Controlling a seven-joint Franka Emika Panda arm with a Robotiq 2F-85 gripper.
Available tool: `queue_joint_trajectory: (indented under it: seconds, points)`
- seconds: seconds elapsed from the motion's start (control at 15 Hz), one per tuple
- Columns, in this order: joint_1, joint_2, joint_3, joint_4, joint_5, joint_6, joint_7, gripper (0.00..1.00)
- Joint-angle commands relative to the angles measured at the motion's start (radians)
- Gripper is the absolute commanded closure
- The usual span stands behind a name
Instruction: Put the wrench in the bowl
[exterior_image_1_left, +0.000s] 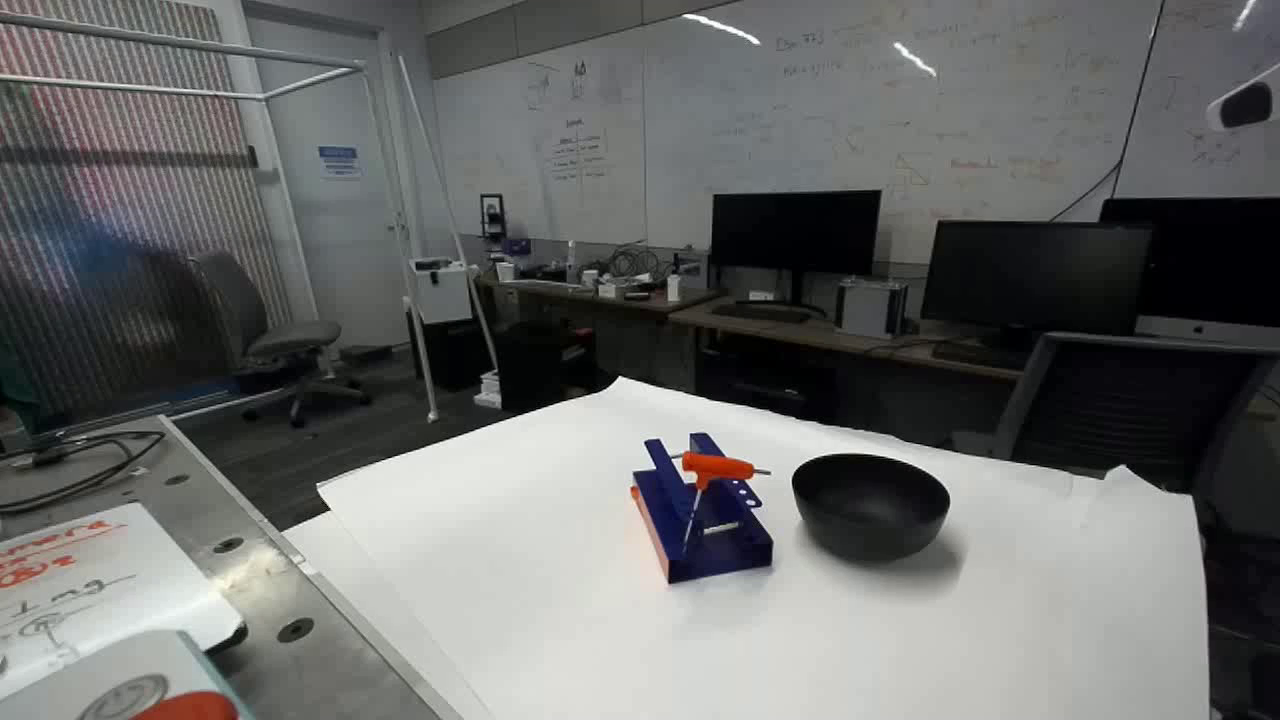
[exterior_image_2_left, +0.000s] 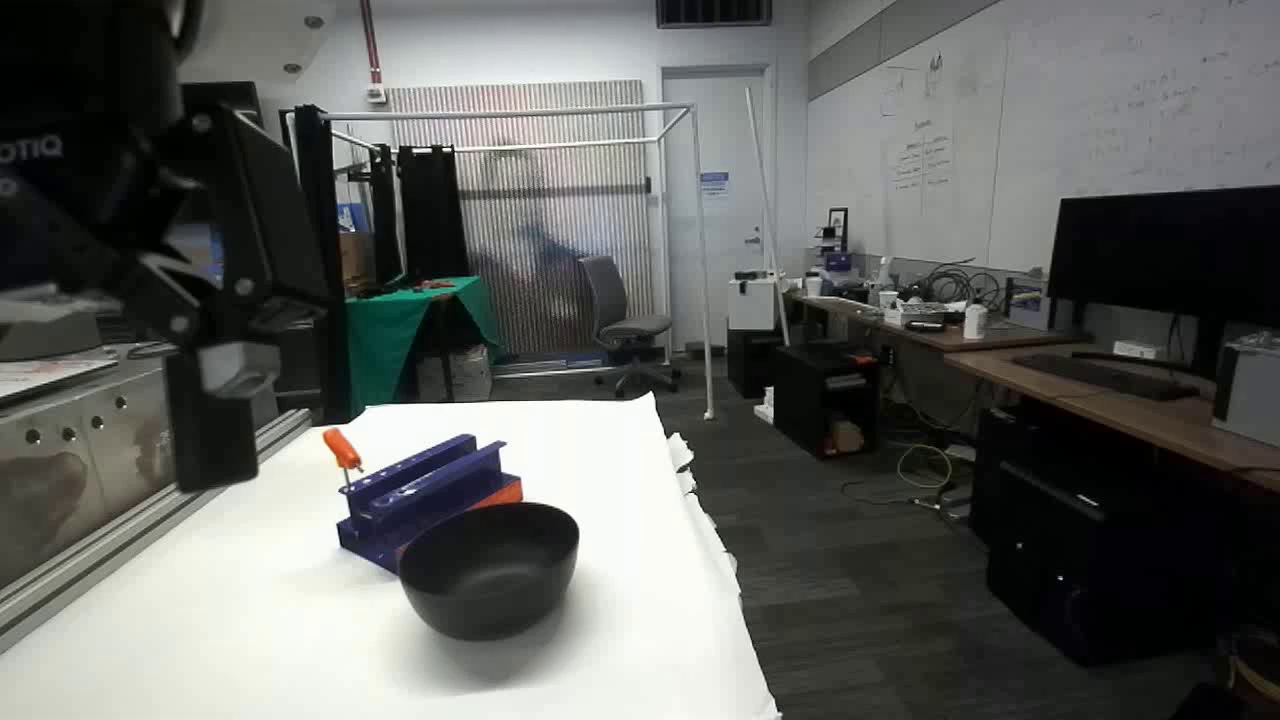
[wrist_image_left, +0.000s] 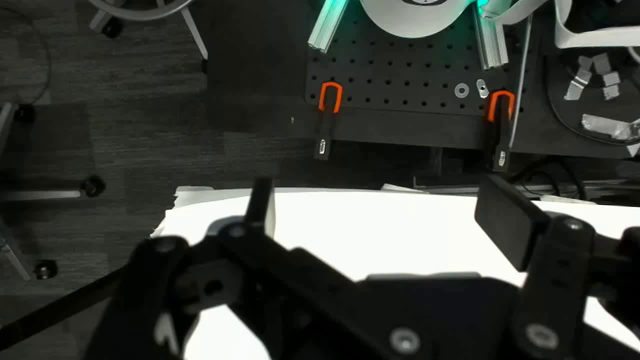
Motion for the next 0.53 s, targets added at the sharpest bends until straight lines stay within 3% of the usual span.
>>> queue_joint_trajectory:
  seconds: [0.0,0.4,0.47]
  points:
    - [0.025,0.001,-0.018,0.003,-0.009,-0.003,0.014,0.0]
    - [0.025,-0.001,-0.018,0.004,-0.009,-0.003,0.014,0.0]
    - [0.021,0.049,-0.012,0.026,-0.002,0.026,0.036,0.0]
